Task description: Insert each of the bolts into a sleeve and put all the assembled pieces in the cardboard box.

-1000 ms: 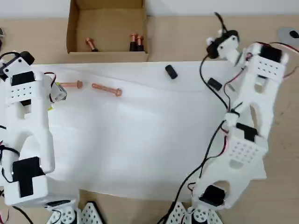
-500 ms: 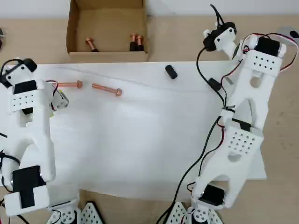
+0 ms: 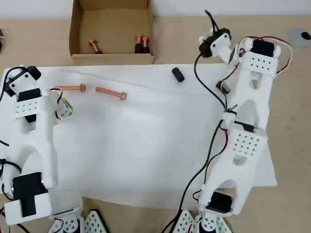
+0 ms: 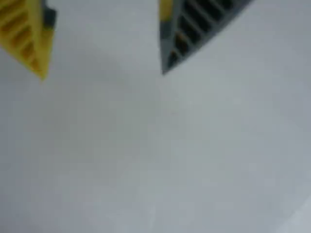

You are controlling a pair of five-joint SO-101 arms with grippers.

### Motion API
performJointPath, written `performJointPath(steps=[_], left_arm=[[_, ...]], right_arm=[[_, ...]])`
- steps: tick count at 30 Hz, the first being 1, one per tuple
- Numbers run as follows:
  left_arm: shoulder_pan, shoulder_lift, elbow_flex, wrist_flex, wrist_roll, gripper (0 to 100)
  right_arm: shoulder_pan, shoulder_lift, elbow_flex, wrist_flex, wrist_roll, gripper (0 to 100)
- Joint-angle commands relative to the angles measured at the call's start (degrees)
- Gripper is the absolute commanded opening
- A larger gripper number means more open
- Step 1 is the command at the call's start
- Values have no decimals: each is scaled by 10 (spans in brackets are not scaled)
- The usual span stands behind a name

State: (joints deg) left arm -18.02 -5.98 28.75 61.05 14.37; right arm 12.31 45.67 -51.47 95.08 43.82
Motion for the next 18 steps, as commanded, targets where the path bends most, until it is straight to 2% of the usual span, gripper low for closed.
performJointPath(steps=[1, 11, 18], left_arm=[[1, -22, 0, -11, -3, 168], [1, 38, -23, -18, -3, 168], [1, 40, -24, -18, -3, 168]], right_arm=[[-8, 8, 0, -8, -6, 280], [-11, 23, -21, -18, -1, 281], [-24, 61, -24, -7, 44, 281]])
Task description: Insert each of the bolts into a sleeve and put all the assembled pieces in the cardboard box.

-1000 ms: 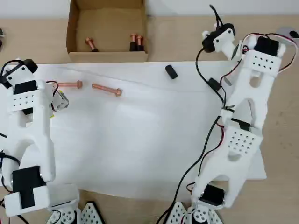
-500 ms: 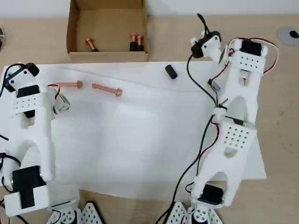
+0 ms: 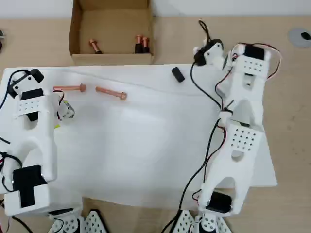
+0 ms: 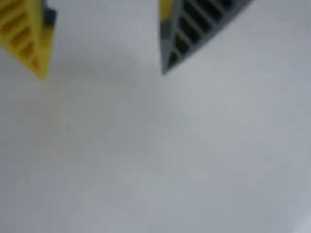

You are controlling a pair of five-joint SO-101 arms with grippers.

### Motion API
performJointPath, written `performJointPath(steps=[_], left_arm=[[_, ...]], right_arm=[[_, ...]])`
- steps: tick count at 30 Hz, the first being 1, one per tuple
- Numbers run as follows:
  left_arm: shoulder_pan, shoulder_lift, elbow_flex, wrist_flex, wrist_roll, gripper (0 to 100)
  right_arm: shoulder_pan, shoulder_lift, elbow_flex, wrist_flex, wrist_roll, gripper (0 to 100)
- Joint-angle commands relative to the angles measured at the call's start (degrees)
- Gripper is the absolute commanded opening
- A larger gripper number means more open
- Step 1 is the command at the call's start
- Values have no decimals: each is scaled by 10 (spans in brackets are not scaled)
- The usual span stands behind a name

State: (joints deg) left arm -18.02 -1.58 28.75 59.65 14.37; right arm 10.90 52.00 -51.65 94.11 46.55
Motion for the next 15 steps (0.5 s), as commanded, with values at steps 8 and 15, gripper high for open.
performJointPath(steps=[8, 15], left_arm=[[1, -4, -23, -4, -3, 168], [2, -4, -22, -4, -19, 168]], right_arm=[[-10, 5, -22, 3, 55, 281], [-10, 6, -22, 3, 97, 281]])
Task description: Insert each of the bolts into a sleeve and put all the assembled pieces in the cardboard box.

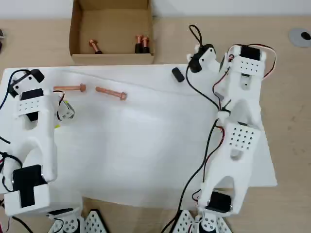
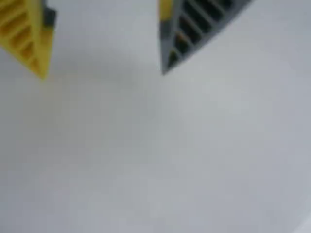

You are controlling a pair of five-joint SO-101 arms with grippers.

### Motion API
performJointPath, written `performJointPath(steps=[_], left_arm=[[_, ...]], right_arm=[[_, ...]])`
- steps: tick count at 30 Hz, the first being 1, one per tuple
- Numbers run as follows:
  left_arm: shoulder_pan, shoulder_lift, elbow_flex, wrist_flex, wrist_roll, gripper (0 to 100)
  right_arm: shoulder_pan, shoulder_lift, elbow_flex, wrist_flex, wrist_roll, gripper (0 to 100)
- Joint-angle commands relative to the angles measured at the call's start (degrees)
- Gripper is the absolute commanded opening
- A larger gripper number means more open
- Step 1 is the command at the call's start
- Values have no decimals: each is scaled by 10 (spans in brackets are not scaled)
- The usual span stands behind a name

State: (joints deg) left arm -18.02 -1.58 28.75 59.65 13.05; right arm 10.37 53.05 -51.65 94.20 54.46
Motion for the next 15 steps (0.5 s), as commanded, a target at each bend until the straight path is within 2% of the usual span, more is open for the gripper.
performJointPath(steps=[1, 10, 15], left_arm=[[2, -5, -22, -4, -8, 168], [2, -5, -20, -4, -9, 168], [2, -5, -20, -4, -9, 168]], right_arm=[[-5, -5, -22, 2, 25, 281], [-4, -4, -18, 3, 84, 278], [-3, -2, -18, -3, 92, 278]])
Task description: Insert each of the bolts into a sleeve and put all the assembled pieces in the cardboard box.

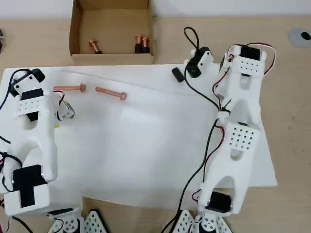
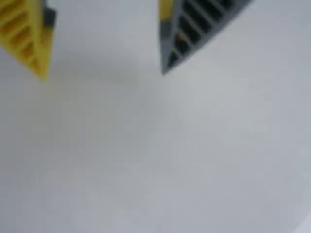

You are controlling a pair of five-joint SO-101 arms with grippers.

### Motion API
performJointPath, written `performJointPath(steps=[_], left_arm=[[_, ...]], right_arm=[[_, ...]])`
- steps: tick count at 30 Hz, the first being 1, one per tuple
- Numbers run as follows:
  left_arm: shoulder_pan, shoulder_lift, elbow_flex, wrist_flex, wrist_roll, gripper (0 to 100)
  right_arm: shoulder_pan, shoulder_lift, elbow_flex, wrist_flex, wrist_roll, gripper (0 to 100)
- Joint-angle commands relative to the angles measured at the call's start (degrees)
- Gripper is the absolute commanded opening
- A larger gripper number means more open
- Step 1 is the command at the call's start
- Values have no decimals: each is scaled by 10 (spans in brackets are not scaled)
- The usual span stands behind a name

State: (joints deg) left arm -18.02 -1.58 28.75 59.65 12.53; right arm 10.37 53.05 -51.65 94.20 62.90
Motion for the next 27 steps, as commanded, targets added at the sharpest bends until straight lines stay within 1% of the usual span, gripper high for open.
performJointPath(steps=[1, 5, 10, 15, 21, 27], left_arm=[[2, -5, -20, -4, -4, 168], [2, -5, -19, -4, -4, 168], [2, -5, -19, -4, -4, 168], [2, -5, -19, -4, -4, 168], [2, -5, -19, -4, -4, 168], [2, -5, -19, -4, -4, 168]], right_arm=[[-2, 3, -22, -3, 8, 278], [-1, 32, -44, -12, 9, 278], [-5, 70, -108, -11, 9, 278], [0, 80, -145, -7, 9, 278], [-5, 80, -215, 70, 9, 278], [-3, 85, -236, 69, 9, 278]])
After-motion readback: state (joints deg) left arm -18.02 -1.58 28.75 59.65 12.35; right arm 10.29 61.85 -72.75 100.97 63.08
